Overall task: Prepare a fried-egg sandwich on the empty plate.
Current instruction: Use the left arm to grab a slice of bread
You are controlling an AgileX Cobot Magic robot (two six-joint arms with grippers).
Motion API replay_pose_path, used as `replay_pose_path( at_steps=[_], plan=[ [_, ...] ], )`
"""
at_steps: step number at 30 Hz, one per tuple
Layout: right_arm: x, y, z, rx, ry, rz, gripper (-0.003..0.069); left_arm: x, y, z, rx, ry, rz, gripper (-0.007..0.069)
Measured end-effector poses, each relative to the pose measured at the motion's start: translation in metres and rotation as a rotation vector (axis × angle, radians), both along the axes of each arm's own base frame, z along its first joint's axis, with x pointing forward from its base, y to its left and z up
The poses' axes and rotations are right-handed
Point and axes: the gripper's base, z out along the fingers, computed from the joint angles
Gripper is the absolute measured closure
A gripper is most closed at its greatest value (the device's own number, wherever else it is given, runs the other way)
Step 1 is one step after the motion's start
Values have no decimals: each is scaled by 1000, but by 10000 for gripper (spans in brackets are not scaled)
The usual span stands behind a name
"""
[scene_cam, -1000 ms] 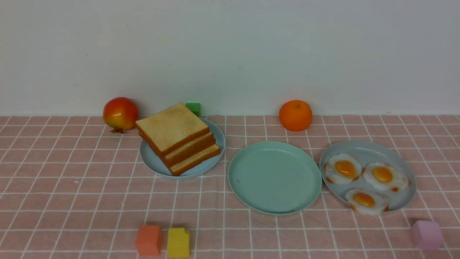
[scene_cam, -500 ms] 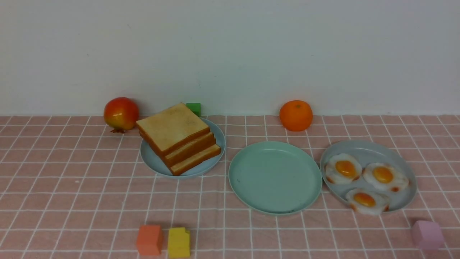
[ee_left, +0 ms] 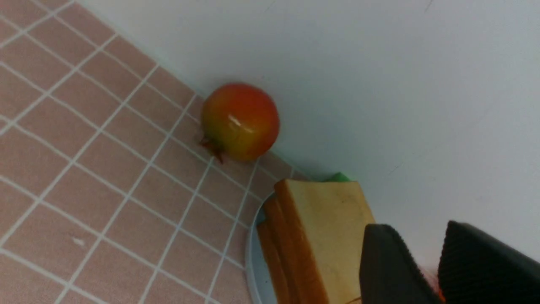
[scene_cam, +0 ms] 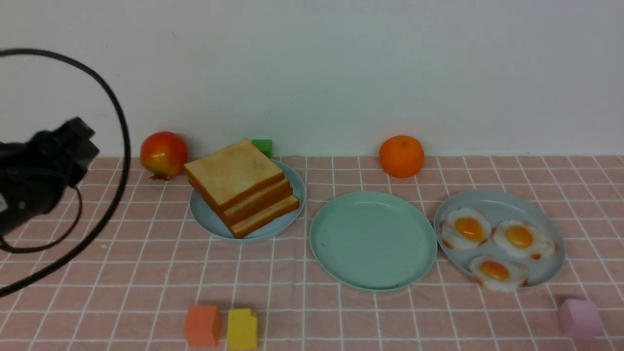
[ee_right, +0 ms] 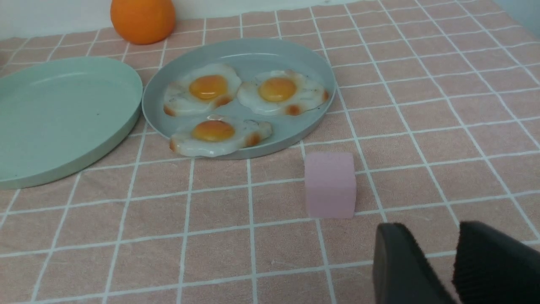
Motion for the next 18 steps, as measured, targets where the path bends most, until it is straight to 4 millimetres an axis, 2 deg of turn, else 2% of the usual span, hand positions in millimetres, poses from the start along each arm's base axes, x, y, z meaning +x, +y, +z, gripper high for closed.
replay_pose_path(
  at_steps=[4,8,11,13,16,18],
  plan=[
    [0,0,0,0,0,0,417,22,-3,-25,-24,103,-5,385],
    [0,0,0,0,0,0,417,41,0,-36,-9,265,46,385],
    [0,0,0,0,0,0,417,60,8,-23,53,337,131,385],
    [0,0,0,0,0,0,417,70,12,-6,98,335,165,385],
    [0,0,0,0,0,0,417,78,16,10,181,352,177,385],
    [0,0,0,0,0,0,417,84,18,17,277,421,162,385]
  ],
)
